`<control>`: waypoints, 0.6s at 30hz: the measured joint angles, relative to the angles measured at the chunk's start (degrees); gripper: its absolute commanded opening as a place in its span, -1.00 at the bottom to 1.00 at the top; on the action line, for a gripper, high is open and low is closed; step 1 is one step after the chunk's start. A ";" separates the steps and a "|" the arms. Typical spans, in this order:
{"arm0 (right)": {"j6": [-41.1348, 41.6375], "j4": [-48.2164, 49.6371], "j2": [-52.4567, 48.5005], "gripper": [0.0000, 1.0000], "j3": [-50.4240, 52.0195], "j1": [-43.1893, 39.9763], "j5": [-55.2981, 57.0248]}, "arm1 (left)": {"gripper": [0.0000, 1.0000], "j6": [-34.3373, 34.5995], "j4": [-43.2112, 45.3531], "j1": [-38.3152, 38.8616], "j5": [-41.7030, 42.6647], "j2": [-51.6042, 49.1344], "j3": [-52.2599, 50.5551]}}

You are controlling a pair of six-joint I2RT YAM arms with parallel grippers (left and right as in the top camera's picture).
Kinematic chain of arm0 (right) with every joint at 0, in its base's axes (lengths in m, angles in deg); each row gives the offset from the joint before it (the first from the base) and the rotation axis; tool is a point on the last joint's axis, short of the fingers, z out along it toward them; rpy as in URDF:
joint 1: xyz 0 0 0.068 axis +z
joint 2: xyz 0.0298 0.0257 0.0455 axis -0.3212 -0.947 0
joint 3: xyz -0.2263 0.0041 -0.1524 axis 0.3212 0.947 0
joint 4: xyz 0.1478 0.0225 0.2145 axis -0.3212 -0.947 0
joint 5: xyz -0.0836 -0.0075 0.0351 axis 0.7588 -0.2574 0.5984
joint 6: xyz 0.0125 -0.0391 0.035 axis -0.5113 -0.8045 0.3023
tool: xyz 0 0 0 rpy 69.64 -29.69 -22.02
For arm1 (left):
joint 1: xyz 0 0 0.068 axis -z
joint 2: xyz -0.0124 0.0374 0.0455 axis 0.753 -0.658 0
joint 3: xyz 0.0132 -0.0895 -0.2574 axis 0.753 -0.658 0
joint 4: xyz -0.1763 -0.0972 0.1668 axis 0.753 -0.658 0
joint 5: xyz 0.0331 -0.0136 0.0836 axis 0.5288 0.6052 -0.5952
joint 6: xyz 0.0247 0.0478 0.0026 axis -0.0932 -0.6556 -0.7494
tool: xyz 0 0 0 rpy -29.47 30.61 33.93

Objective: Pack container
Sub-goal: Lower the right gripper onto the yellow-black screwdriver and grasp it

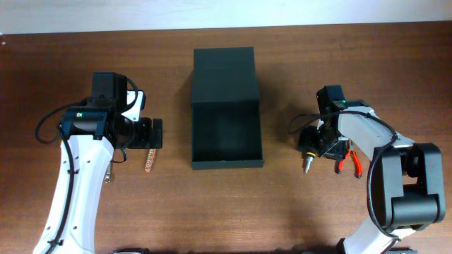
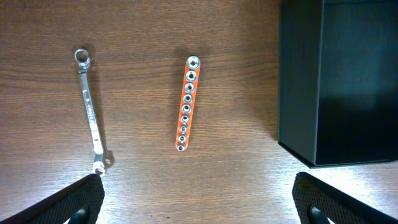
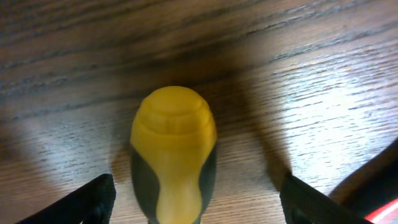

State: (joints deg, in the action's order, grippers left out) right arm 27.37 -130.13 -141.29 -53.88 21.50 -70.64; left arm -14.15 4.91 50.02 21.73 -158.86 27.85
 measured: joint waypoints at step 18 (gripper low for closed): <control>0.09 2.38 2.78 -0.92 2.69 0.00 1.68 | 0.98 0.00 -0.04 0.00 0.02 0.00 0.00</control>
State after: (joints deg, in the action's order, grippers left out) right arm 27.46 -127.75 -138.51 -51.19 21.50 -68.96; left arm -14.15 4.87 50.02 21.75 -158.86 27.85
